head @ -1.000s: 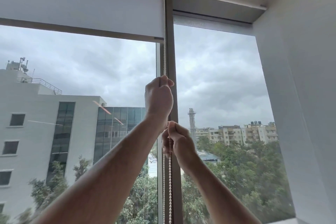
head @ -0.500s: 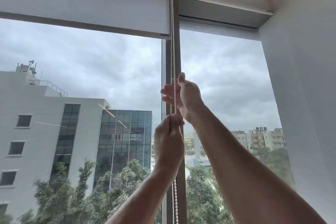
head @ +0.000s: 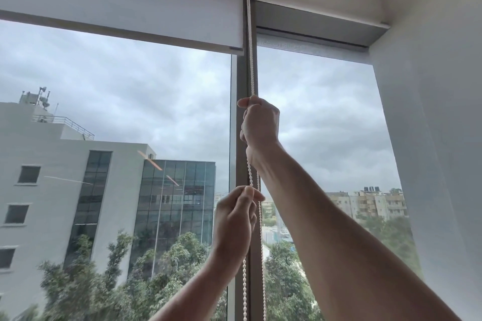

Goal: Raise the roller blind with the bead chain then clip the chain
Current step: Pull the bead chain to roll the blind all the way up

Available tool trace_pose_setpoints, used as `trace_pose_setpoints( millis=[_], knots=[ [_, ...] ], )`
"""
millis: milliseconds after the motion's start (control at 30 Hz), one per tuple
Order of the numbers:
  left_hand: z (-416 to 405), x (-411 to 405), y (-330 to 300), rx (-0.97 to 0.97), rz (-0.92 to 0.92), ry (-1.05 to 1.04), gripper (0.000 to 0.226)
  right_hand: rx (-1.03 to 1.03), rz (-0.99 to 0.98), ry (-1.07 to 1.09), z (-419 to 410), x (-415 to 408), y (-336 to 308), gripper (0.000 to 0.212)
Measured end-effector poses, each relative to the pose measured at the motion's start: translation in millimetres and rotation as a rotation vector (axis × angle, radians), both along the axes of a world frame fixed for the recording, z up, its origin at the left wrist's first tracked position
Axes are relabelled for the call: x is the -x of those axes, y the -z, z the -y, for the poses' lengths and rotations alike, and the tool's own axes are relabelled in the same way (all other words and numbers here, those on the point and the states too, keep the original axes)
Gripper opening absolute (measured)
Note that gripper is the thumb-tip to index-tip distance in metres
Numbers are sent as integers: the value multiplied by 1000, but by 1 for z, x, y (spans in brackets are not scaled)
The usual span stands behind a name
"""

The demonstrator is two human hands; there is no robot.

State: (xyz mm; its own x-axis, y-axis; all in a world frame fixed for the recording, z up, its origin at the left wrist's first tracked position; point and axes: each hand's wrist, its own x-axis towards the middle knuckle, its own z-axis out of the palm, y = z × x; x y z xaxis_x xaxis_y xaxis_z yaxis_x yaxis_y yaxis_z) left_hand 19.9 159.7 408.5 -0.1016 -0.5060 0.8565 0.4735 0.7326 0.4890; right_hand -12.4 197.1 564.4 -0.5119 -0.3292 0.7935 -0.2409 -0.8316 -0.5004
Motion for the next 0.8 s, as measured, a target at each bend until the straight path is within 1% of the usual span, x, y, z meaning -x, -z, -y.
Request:
trace_pose_setpoints(
  millis=[67, 167, 233, 300, 367, 533, 667, 733, 800],
  knots=[
    [4, -3, -8, -23, 15, -9, 46, 9, -6, 31, -2, -3, 4, 36],
    [11, -8, -29, -120, -21, -32, 38, -1, -48, 77, -4, -6, 20, 42],
    [14, -10, -44, -133, -32, -21, 41, -24, -73, 84, 0, -3, 36, 42],
    [13, -12, -59, -119, -32, 2, 46, -60, -66, 20, 5, 2, 54, 35],
    [10, -15, -78, -108, -22, 1, 46, -23, -86, -48, 8, 7, 69, 34],
    [-3, -22, -134, -93, 46, -35, 43, 60, -170, 128, 20, 15, 93, 44],
    [-21, -22, -162, -133, 167, 29, 41, 64, -186, 130, 28, 13, 112, 41],
    [-27, -15, -165, -137, 131, 15, 40, 58, -197, 122, 30, 10, 118, 40],
    [-30, -6, -163, -121, 46, -114, 41, 59, -228, 132, 29, 4, 125, 43]
  ],
)
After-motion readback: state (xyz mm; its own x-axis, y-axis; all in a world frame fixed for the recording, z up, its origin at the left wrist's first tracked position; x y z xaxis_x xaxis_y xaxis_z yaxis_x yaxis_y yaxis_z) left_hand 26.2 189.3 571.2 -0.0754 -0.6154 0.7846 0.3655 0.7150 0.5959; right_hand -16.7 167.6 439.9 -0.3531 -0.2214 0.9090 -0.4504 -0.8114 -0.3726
